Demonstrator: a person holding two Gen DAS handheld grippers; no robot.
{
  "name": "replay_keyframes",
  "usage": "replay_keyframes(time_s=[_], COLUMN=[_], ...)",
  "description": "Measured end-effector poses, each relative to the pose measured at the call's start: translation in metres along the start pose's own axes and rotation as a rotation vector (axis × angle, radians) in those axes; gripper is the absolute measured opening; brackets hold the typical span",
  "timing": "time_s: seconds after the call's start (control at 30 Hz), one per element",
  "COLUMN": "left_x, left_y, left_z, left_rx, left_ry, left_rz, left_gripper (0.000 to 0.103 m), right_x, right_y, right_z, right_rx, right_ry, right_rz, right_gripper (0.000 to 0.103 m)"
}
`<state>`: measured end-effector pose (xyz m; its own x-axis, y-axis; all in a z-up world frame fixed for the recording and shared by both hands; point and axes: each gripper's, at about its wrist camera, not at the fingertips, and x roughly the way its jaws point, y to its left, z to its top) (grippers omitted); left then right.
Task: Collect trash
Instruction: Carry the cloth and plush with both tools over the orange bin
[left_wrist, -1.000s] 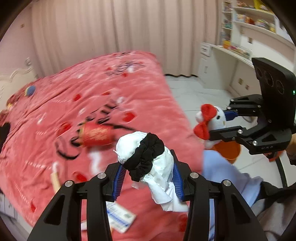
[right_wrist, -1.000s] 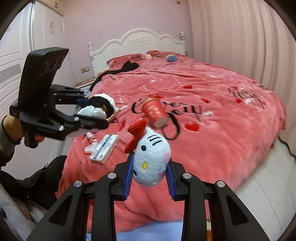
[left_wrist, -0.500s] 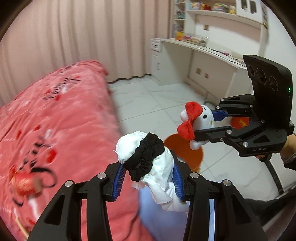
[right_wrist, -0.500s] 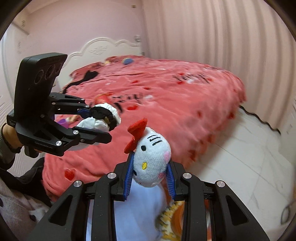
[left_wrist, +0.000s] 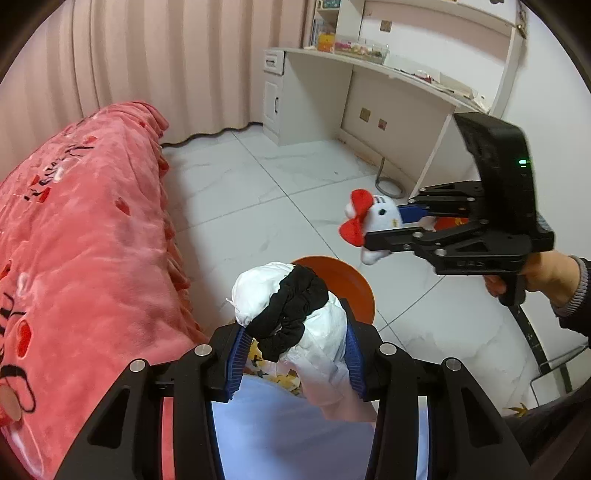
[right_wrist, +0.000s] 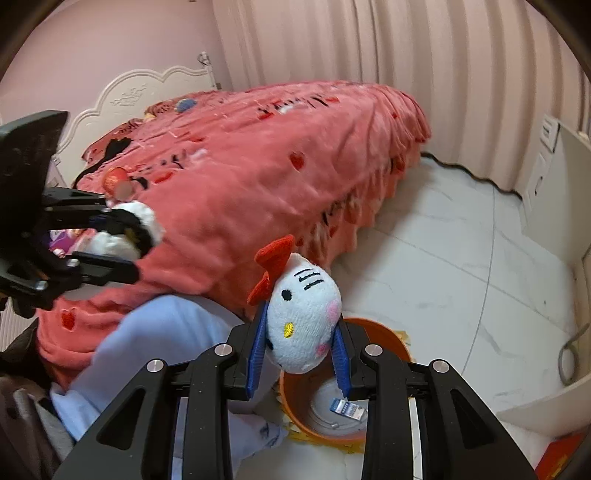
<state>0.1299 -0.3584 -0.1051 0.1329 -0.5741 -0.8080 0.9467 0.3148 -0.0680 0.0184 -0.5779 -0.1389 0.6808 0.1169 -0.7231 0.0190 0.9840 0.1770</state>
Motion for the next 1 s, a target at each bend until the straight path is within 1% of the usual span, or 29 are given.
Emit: replay_keyframes(time_s=[0.1, 0.23, 0.3, 0.43, 0.5, 0.53, 0.57, 0.6, 0.63, 0.77, 0.93, 1.0], left_x=[0.013, 0.031, 0.039, 0.047, 0.050, 0.052, 0.053, 0.054, 0.055, 0.059, 0.073, 0.079], left_y=[0.000, -0.001, 0.000, -0.003, -0.004, -0.004, -0.005, -0.007, -0.008, -0.013, -0.026, -0.029], left_z=[0.004, 0.010, 0.012, 0.013, 0.013, 0.014, 0.014, 0.015, 0.016, 0.019, 0.028, 0.030], left_rx=[-0.003, -0.002, -0.005, -0.005, -0.004, -0.005, -0.004, -0.002, 0.001, 0.012, 0.051, 0.063], left_ry=[0.024, 0.054, 0.065, 0.082, 0.089, 0.093, 0.096, 0.098, 0.100, 0.105, 0.112, 0.115], left_rz=[-0.005, -0.013, -0.019, -0.025, -0.026, -0.030, -0.033, -0.033, -0.033, -0.047, -0.082, -0.092], left_gripper=[0.046, 0.046, 0.046, 0.046, 0.046, 0.046, 0.046, 0.046, 0.046, 0.046, 0.046, 0.046], right_x=[0.019, 0.041, 0.047, 0.064, 0.068, 0.070, 0.069, 0.069, 0.068, 0.054, 0.009, -0.006], right_y=[-0.018, -0.029, -0.034, -0.043, -0.049, -0.052, -0.055, -0.057, -0.058, -0.062, -0.066, -0.067], right_z=[-0.009, -0.018, -0.022, -0.028, -0.032, -0.034, -0.035, -0.036, -0.037, -0.039, -0.037, -0.037], right_rx=[0.025, 0.035, 0.036, 0.044, 0.056, 0.065, 0.071, 0.078, 0.082, 0.106, 0.149, 0.155], right_ry=[0.025, 0.057, 0.065, 0.099, 0.107, 0.110, 0.109, 0.108, 0.106, 0.076, -0.015, -0.038], right_rz=[0.004, 0.009, 0.002, -0.014, -0.020, -0.025, -0.025, -0.029, -0.031, -0.029, -0.043, -0.049], right_gripper=[0.032, 0.032, 0.035, 0.037, 0.041, 0.041, 0.044, 0.049, 0.049, 0.049, 0.049, 0.049])
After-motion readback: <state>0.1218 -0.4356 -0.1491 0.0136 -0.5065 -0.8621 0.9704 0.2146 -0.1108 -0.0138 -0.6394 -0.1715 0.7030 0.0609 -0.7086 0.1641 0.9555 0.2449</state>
